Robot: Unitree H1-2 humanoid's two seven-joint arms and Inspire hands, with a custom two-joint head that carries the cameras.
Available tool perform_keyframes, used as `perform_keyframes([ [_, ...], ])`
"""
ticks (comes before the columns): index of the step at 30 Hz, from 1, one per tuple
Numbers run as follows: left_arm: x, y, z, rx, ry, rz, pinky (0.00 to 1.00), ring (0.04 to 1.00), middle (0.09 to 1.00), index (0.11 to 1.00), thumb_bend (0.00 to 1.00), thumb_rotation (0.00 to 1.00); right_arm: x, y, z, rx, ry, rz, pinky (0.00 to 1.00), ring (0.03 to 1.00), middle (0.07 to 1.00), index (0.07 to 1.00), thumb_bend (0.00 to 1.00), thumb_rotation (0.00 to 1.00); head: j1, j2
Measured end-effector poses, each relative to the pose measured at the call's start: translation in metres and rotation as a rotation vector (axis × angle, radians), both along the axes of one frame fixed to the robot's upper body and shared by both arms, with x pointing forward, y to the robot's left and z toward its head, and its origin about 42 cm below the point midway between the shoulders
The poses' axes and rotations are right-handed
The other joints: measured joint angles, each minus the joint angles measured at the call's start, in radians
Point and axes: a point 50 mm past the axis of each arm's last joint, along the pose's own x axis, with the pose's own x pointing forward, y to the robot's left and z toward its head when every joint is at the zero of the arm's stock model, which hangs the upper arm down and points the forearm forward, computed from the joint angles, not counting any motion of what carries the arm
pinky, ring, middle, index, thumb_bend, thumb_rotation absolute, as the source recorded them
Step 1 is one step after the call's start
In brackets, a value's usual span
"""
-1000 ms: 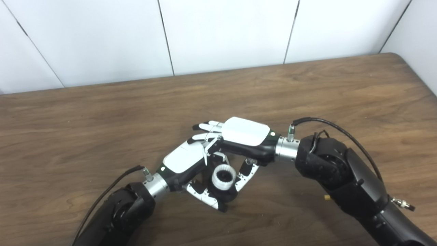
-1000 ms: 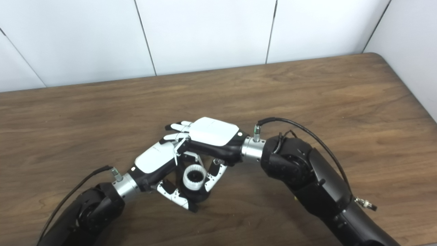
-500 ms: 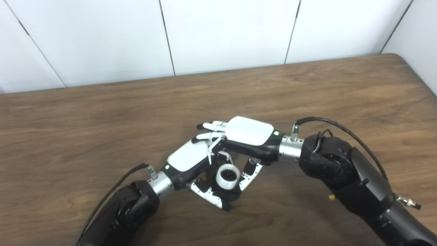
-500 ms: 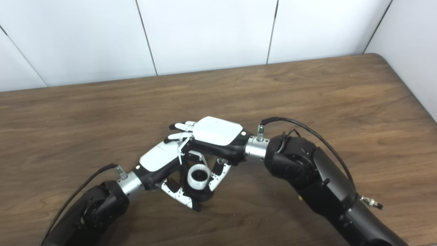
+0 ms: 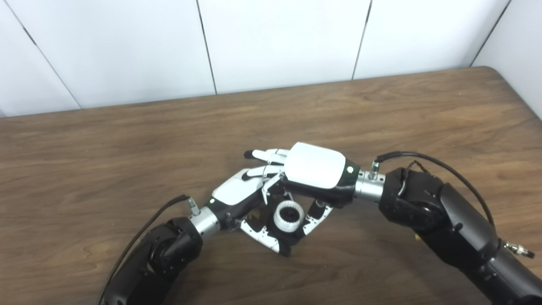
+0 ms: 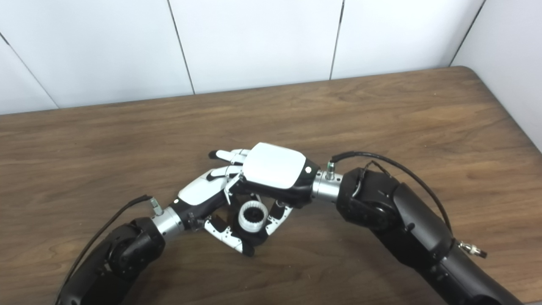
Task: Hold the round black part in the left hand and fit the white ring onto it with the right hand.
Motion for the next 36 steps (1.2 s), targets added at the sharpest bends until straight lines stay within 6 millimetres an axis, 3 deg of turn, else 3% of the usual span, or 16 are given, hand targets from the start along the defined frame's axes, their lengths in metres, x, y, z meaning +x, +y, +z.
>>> perform_keyframes([
  [6,0.003,0.0,0.001,-0.012,0.017,0.017,1.0,0.961,0.809,0.483,0.52,0.06,-0.005,-0.001,-0.001,-0.029,-0.098,0.032,0.96,1.0,0.886,0.489,0.52,0.15,0.002,-0.006],
  [7,0.003,0.0,0.001,-0.013,0.018,0.016,1.0,0.962,0.833,0.489,0.52,0.06,-0.006,0.0,0.0,-0.034,-0.106,0.034,0.96,1.0,0.904,0.611,0.81,0.23,0.002,-0.006],
  [8,0.003,0.0,0.001,-0.013,0.014,0.011,0.99,0.964,0.85,0.493,0.52,0.06,-0.008,0.0,0.001,-0.04,-0.106,0.032,0.97,1.0,0.917,0.672,0.9,0.27,0.0,-0.006],
  [10,0.002,0.0,0.001,-0.009,0.006,0.001,0.99,0.986,0.882,0.496,0.52,0.06,-0.011,-0.001,0.002,-0.061,-0.098,0.012,0.99,1.0,0.961,0.772,0.98,0.3,0.0,-0.006],
  [15,0.003,0.0,0.003,0.011,0.018,0.008,1.0,1.0,0.902,0.484,0.52,0.06,-0.012,-0.007,0.0,-0.105,-0.002,-0.052,1.0,1.0,0.999,0.894,1.0,0.32,0.0,-0.014],
  [20,0.002,-0.002,0.003,0.005,0.021,0.006,1.0,1.0,0.826,0.482,0.53,0.06,-0.012,-0.006,0.0,-0.092,0.047,-0.059,0.99,1.0,1.0,0.937,1.0,0.28,-0.005,-0.015],
  [30,-0.005,-0.007,0.003,-0.01,0.005,-0.004,1.0,0.993,0.861,0.481,0.52,0.06,-0.009,-0.009,0.005,-0.018,0.147,-0.047,0.94,1.0,1.0,0.877,1.0,0.17,-0.014,-0.014],
  [36,-0.005,-0.007,0.002,-0.014,-0.001,-0.003,1.0,0.991,0.861,0.481,0.52,0.06,-0.009,-0.014,0.016,0.048,0.16,-0.06,0.9,1.0,1.0,0.86,1.0,0.15,-0.018,-0.014],
])
